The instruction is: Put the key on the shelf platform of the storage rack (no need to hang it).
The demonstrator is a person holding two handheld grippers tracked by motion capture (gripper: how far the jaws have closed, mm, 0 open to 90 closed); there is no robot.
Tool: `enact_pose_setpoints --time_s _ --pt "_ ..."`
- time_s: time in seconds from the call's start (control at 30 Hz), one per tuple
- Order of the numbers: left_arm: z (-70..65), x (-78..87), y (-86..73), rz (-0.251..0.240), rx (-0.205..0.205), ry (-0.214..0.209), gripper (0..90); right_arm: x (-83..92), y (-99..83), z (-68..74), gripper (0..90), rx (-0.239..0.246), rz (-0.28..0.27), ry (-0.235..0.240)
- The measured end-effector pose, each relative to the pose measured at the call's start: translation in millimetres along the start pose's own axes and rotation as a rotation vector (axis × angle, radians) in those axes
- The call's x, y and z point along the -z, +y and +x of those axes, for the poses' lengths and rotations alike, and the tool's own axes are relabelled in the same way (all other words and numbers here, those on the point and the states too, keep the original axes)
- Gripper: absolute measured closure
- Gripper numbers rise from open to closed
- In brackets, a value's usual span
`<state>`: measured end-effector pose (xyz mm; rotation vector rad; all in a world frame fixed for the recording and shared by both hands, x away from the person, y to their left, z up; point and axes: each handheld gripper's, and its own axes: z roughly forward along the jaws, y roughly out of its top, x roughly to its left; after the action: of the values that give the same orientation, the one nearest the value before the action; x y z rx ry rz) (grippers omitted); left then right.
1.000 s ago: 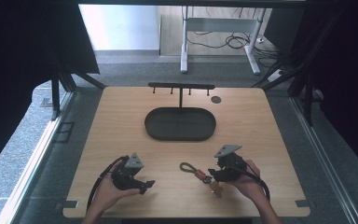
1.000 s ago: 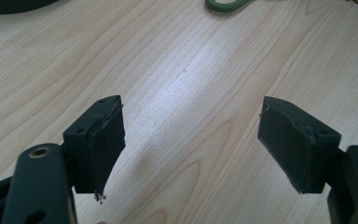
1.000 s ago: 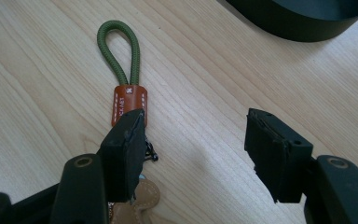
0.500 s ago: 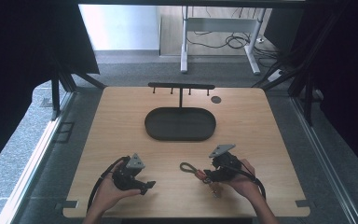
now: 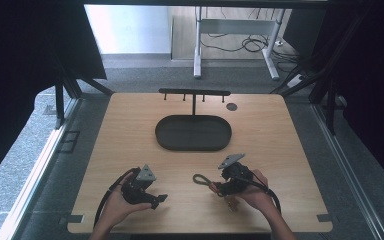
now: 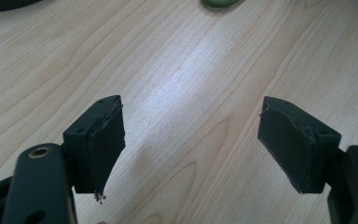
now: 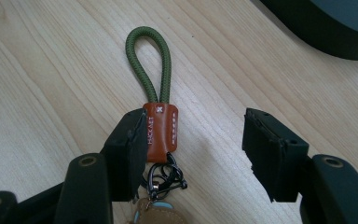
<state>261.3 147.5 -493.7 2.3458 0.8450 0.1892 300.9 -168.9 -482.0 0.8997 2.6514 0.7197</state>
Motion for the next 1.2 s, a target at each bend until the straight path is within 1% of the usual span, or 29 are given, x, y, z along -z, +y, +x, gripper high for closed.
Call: enact_pose_setpoints --time_s 0.17,0.47,0.6,0.77,0.8,0.83,0.9,0.97,1.07,1.2 --pt "-0.7 0.3 0.4 -0.002 -0.001 -0.001 23.5 -3.2 0.8 2.8 41.3 0.008 0.01 0.007" --pt "-1.5 -1.2 0.6 0.003 -0.004 -0.002 23.5 -15.6 0.4 11.3 41.5 0.029 0.035 0.021" --pt "-1.8 -1.7 0.7 0.004 -0.005 -0.003 23.4 -19.2 0.6 13.7 42.5 0.03 0.046 0.028" --pt "-1.9 -2.1 0.7 0.005 -0.006 -0.004 23.4 -26.6 0.3 16.1 47.6 0.028 0.084 0.045" --pt "-1.9 -2.1 0.7 0.005 -0.006 -0.004 23.4 -26.6 0.3 16.1 47.6 0.028 0.084 0.045" --pt "-1.8 -2.1 0.7 0.005 -0.006 -0.005 23.4 -28.4 0.7 16.6 49.8 0.022 0.096 0.055" --pt "-1.8 -2.2 0.7 0.005 -0.006 -0.004 23.5 -29.8 0.8 16.5 51.8 0.02 0.106 0.061" --pt "-1.8 -2.3 0.7 0.005 -0.006 -0.005 23.4 -31.1 0.8 16.1 54.5 0.005 0.119 0.068" --pt "-1.7 -2.7 0.7 0.005 -0.006 -0.005 23.4 -31.4 1.1 15.1 56.0 -0.004 0.121 0.078" --pt "-1.9 -3.4 0.7 0.009 -0.006 -0.006 23.5 -31.3 1.7 11.4 62.6 -0.02 0.128 0.084"
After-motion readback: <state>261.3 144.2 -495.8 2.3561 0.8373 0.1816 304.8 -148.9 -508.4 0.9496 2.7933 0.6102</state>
